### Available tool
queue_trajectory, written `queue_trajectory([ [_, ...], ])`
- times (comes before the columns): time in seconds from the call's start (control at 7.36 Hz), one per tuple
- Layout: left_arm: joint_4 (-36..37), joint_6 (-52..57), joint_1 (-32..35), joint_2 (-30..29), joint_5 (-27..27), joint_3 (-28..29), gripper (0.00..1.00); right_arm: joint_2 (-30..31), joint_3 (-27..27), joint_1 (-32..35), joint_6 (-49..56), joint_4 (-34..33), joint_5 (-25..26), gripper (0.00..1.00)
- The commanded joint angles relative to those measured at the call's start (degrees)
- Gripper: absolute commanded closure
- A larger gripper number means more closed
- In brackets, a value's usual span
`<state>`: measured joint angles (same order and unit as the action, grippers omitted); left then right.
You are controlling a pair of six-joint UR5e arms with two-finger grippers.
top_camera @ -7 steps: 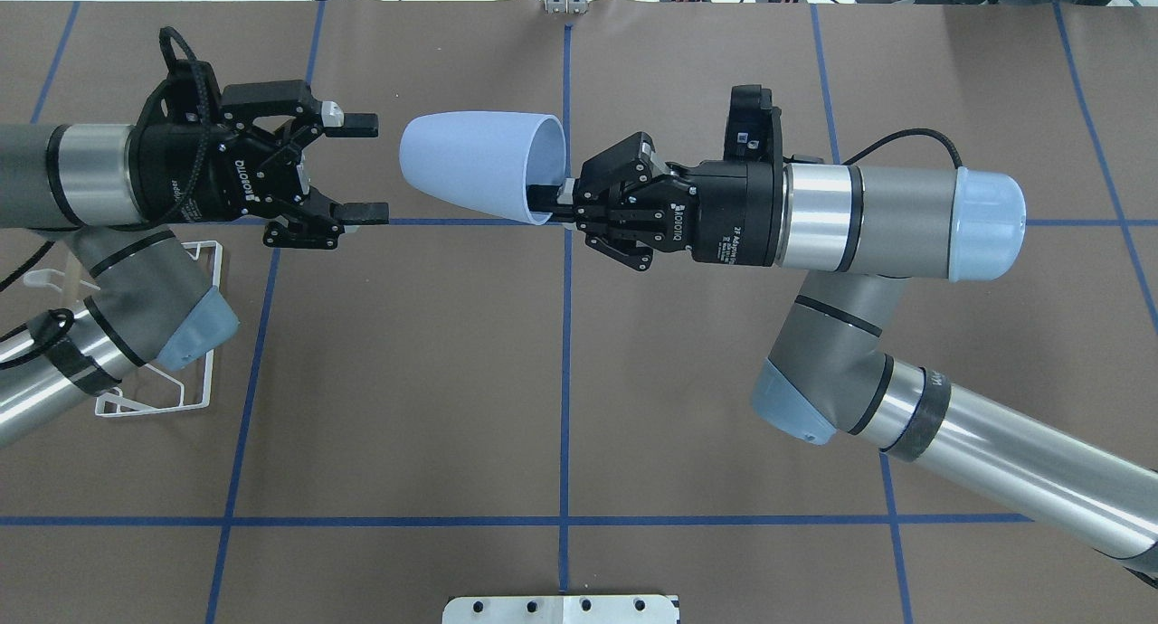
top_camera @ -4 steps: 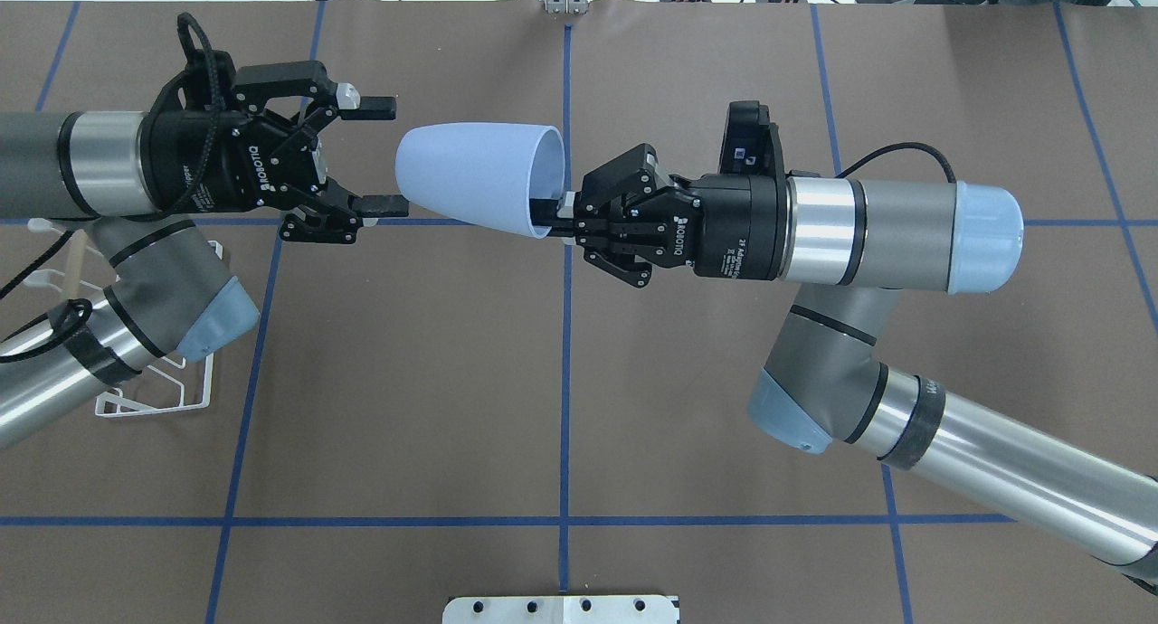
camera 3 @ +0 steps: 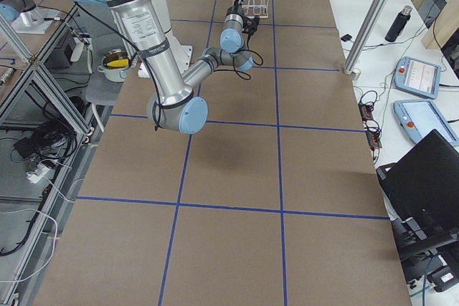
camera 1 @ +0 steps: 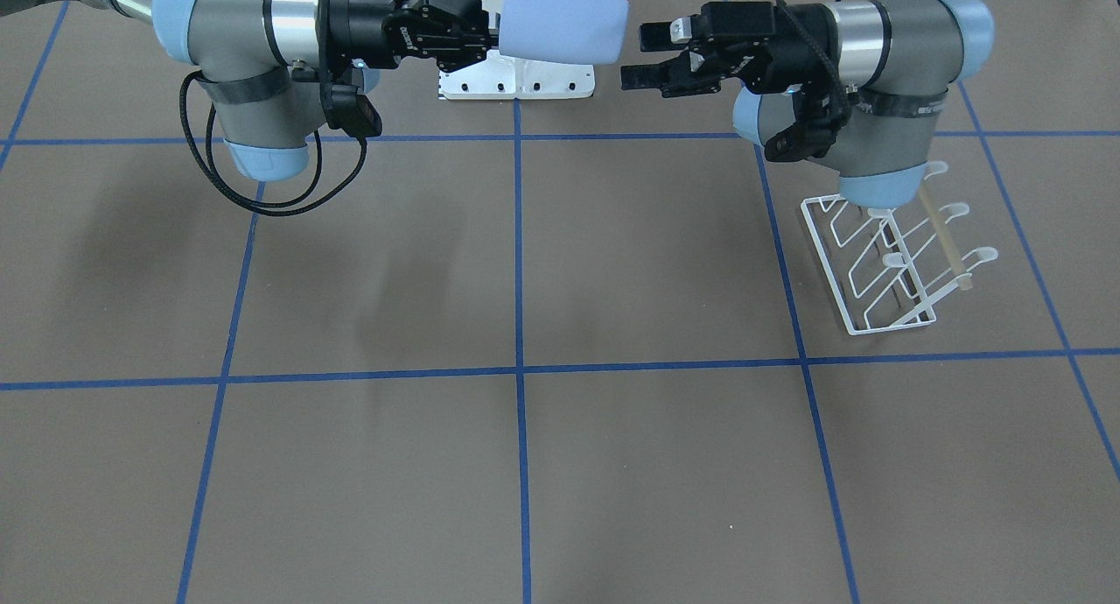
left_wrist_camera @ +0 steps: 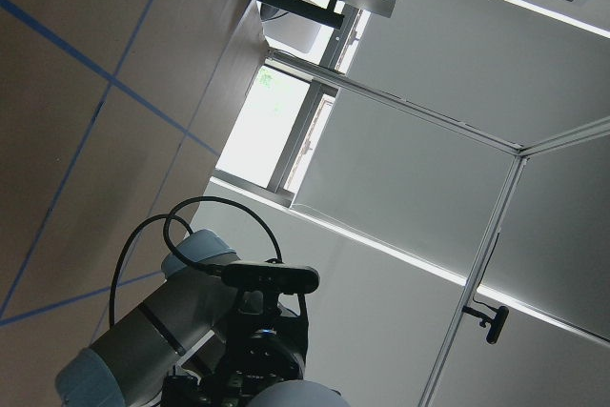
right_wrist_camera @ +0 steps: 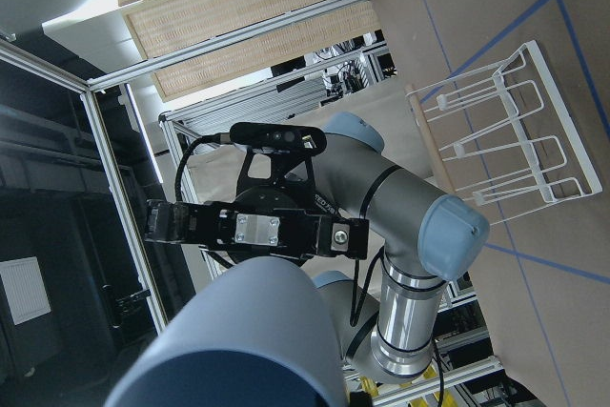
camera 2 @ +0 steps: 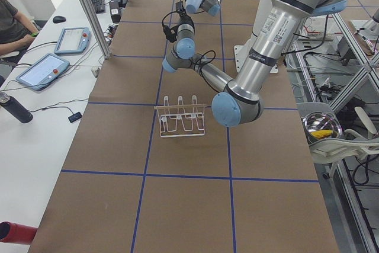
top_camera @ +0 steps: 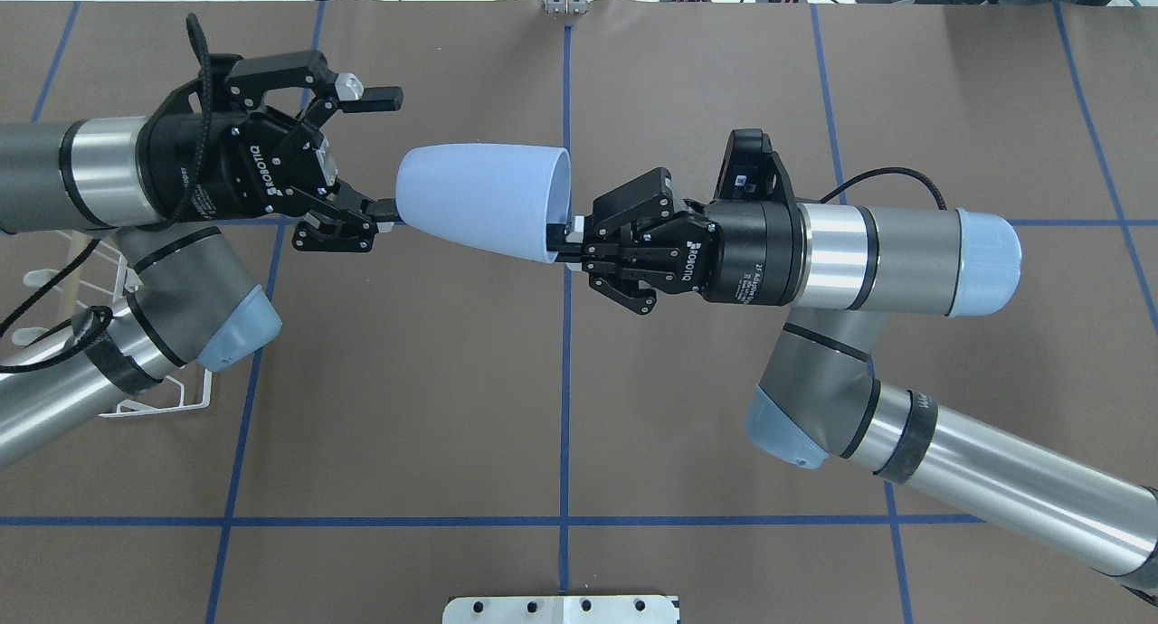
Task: Hang cup on cup holder
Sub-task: 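Close the left gripper on the cup's base end beside the right gripper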
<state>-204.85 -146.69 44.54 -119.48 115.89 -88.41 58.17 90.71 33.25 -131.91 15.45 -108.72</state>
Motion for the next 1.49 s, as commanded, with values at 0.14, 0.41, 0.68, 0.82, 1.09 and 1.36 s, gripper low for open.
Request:
queue_trajectory([
  [0.14, -0.1, -0.1, -2.4, -0.1, -0.1, -1.6, 0.03, -1.0, -1.4, 0.0, -0.1, 0.0, 1.5, 1.00],
  [0.41, -0.1, -0.1, -2.8, -0.4, -1.8, -1.8, 0.03, -1.0, -1.4, -0.5, -0.2, 0.2, 1.3, 1.00],
  [0.68, -0.1, 0.0, -3.0, -0.4, -2.3, -1.8, 0.04, -1.0, -0.3, -0.8, -0.5, 0.2, 1.2, 1.00],
  [0.82, -0.1, 0.0, -3.0, -0.4, -2.3, -1.7, 0.04, -0.9, -0.1, -0.9, -0.6, 0.4, 1.1, 1.00],
  [1.09, -0.3, -0.1, -3.0, -0.3, -2.3, -1.9, 0.08, -0.3, -0.2, -1.1, -0.5, 0.9, 1.1, 1.00],
  [1.36, -0.4, -0.1, -3.1, -0.3, -2.3, -2.6, 0.13, -0.5, -0.3, -1.1, -0.5, 0.9, 1.1, 1.00],
])
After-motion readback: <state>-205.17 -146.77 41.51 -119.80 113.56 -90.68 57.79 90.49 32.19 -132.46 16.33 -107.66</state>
